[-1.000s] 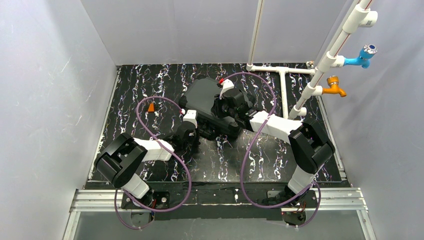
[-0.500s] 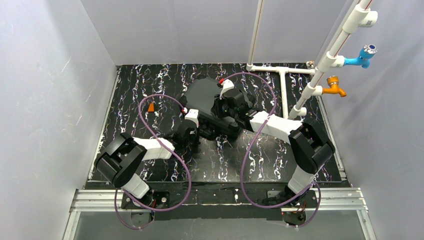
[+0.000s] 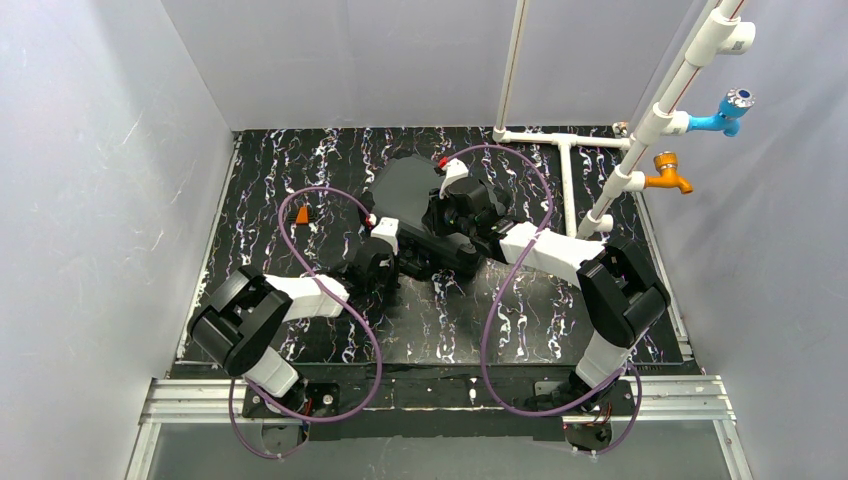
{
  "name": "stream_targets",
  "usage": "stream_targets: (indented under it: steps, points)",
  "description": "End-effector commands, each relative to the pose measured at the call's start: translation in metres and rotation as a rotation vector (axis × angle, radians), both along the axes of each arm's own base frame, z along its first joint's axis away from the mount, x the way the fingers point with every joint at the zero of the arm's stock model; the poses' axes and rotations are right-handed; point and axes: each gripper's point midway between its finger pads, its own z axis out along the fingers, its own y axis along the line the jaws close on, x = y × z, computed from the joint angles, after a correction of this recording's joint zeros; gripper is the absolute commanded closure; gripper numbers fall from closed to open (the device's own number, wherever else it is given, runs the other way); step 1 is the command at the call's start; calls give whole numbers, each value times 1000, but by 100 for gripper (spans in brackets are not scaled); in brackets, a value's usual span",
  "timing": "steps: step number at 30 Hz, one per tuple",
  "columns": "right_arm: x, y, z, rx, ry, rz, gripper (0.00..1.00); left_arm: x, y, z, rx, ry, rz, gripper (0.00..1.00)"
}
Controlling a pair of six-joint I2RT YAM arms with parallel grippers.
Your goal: Pack up texas hold em set
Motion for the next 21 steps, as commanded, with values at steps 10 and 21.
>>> stream_targets:
  steps: [10,21]
  points:
    - [-58,-49,-105,-276,313,13,73,37,-28,87,-140,-214,-20,100]
    - [-59,-49,-107,-279,318,14,73,41,-30,74,-113,-188,-21,100]
